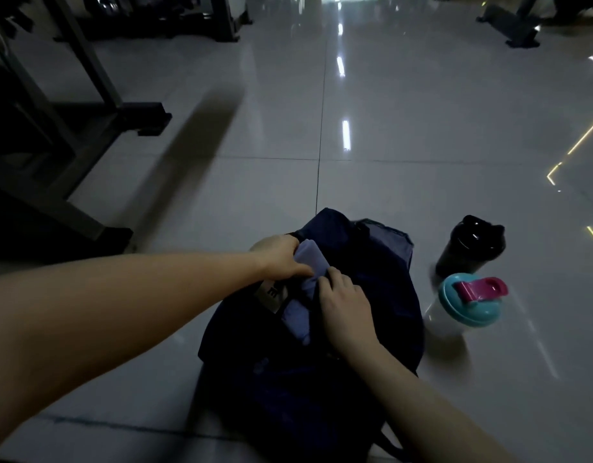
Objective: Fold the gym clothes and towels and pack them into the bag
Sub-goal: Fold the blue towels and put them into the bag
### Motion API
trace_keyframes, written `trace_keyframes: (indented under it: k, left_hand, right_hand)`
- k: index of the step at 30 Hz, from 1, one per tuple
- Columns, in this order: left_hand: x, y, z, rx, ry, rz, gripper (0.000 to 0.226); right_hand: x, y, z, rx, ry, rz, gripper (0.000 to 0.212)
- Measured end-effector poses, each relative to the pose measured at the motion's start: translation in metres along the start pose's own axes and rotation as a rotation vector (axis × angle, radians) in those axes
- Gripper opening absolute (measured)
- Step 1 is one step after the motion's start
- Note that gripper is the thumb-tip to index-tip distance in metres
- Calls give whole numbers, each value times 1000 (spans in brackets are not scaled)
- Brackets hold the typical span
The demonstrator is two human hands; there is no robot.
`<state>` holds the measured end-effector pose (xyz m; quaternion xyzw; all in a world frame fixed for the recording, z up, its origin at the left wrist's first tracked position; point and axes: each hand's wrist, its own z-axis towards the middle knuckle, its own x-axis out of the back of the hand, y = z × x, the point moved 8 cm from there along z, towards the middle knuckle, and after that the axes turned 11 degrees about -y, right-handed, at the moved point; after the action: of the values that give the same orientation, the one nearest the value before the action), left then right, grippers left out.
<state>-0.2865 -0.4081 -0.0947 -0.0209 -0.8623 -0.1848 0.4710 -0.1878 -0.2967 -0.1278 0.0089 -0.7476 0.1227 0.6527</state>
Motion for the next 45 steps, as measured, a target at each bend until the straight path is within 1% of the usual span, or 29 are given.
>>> trace_keyframes:
  k: [3,5,7,8,10,12,14,16,18,21,23,24,26,27,28,30,33,36,38,39,40,42,43,45]
  left_hand:
    - [5,1,-11,-85,-7,321,48]
    - [6,-5,-17,-90,66,456,56]
    - [5,-11,-19,-36,141,427,50]
    - [2,-15,-19,15,152,399,48]
    - [-8,-19,-13,97,108,405,54]
    - [-16,-24,-10,162,48,415,56]
    - [-19,-29,-9,205,8,365,48]
    - [-21,-31,-7,221,-35,337,33]
    - [-22,-28,-8,210,-67,376,23]
    - [-20,-24,-9,162,-85,449,23]
    - [-11,-28,-12,152,-67,415,28]
    - [-4,-34,-13,156,-36,358,26]
    - [11,-48,-19,182,60,216,14]
    - [17,-55,-23,206,118,142,12]
    - [21,-60,-27,226,175,80,14]
    - [24,-61,-37,239,259,-9,18]
    - [21,-53,-44,234,313,-67,19]
    - [26,-48,-50,210,387,-90,20]
    - [30,-41,-54,143,446,-60,20]
    - [28,-35,-56,87,464,-24,20]
    - [25,-28,-57,24,460,32,19]
    - [12,-17,-57,-68,389,166,14]
    - [6,-15,-56,-94,341,228,18]
    - [-2,-14,-53,-126,251,344,44]
  right_hand:
    - [-4,-1,4,15,-28,2,36]
    - [-5,-4,5,48,-51,18,36]
    - [-6,-5,8,72,-61,48,35]
    - [-7,-5,9,73,-68,63,35]
    - [-10,-5,13,62,-94,77,41]
    - [-15,-7,15,51,-142,58,54]
    - [-19,-10,18,48,-180,18,70]
    - [-21,-13,21,31,-174,-24,76]
    - [-23,-13,24,-7,-167,-52,77]
    - [-29,-12,23,-57,-221,-124,82]
    - [-29,-14,23,-27,-195,-136,86]
    - [-28,-16,23,5,-179,-145,83]
    - [-17,-21,22,25,-82,-196,57]
    - [-12,-22,21,22,-43,-198,47]
    - [-9,-24,20,23,-51,-173,47]
    - [-16,-27,19,19,-148,-68,68]
    - [-28,-33,16,-22,-321,36,102]
    - [-37,-37,15,-55,-396,126,109]
    - [-38,-35,16,-43,-430,147,125]
    - [-38,-32,16,-33,-452,148,129]
    - [-38,-30,17,-21,-473,140,125]
    - [-39,-27,19,-3,-476,122,100]
    - [-37,-25,20,7,-441,113,88]
    - [-33,-24,21,24,-352,93,78]
